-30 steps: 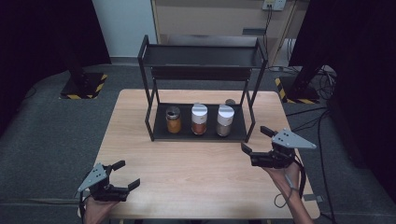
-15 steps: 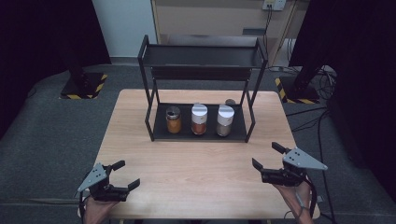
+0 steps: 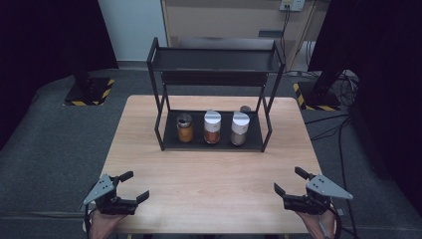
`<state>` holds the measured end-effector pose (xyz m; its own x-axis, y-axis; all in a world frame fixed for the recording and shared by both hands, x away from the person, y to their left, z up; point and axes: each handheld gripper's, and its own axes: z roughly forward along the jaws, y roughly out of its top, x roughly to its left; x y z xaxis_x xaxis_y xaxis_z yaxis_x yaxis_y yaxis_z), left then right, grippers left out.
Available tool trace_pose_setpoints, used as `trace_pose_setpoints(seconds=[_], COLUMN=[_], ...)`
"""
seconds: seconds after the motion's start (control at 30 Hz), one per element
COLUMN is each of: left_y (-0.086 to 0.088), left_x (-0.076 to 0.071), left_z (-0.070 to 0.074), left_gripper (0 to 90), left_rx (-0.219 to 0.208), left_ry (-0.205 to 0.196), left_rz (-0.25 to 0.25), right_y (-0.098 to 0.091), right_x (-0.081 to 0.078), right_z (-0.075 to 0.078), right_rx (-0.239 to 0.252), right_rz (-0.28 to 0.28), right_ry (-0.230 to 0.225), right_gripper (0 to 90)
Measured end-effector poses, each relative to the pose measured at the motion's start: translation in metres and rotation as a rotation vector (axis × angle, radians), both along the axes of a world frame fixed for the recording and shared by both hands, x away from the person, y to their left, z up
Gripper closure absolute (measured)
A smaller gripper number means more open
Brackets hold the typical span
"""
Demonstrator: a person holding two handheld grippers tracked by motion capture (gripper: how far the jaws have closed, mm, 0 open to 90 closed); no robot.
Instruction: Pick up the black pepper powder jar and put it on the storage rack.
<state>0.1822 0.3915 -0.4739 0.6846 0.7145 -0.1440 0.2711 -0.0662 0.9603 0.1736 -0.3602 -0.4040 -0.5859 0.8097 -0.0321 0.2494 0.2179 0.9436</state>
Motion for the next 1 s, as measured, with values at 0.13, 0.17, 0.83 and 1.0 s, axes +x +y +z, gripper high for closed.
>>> trace_pose_setpoints(seconds=[0.13,0.17,0.83,1.0], left_y=[0.000,0.000,0.002,0.002], left_x=[0.000,0.000,0.001,0.001], left_z=[0.000,0.000,-0.002,-0.002], left_gripper=[0.5,0.5,0.6,0.6], left_rx=[-0.001,-0.001,-0.012,-0.012], left_ry=[0.000,0.000,-0.006,-0.006], left_rz=[0.001,0.001,-0.006,-0.006], right_y=[-0.003,-0.004,-0.010,-0.011], right_x=[-0.004,-0.004,-0.005,-0.003], right_z=[-0.005,-0.006,-0.020,-0.021], right_rx=[0.001,-0.001,0.003,0.013], right_rz=[-0.017,-0.021,-0.037,-0.037], right_ry=[0.008,0.008,0.006,0.018], right_gripper=[9.6,9.6,9.7,9.6])
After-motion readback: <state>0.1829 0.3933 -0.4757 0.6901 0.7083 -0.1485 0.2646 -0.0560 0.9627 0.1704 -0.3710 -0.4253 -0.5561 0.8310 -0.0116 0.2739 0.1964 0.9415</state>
